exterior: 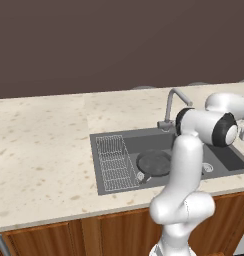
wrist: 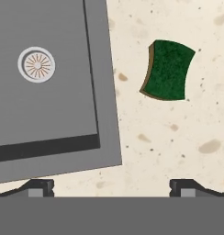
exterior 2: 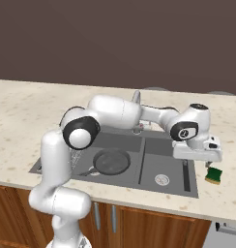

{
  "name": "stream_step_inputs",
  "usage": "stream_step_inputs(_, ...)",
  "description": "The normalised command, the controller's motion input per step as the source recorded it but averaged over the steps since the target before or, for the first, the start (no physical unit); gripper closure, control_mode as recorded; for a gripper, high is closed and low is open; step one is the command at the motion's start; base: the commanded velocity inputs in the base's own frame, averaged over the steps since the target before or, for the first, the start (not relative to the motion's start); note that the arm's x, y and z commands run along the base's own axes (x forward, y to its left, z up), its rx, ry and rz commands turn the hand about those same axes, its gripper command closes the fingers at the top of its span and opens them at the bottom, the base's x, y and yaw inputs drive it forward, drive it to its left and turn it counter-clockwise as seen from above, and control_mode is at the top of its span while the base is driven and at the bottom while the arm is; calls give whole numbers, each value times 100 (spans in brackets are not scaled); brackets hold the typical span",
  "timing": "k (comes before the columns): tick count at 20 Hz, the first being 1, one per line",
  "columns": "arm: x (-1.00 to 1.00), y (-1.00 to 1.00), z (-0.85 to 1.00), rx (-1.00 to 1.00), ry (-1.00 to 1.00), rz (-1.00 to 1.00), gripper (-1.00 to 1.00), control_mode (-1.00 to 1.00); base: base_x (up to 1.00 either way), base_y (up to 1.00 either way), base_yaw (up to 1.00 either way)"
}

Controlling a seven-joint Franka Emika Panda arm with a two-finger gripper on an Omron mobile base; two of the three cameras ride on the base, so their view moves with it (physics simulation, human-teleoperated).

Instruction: Pick the pan and sponge and place them into the sink. Then turn on the water.

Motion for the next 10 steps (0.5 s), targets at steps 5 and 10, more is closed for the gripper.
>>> stream_step_inputs(5, 11, -29, -2, 20, -1, 3, -100, -100, 0, 0, 0)
stream_step_inputs(10, 14, -26, -8, 14, 0, 5, -100, -100, 0, 0, 0)
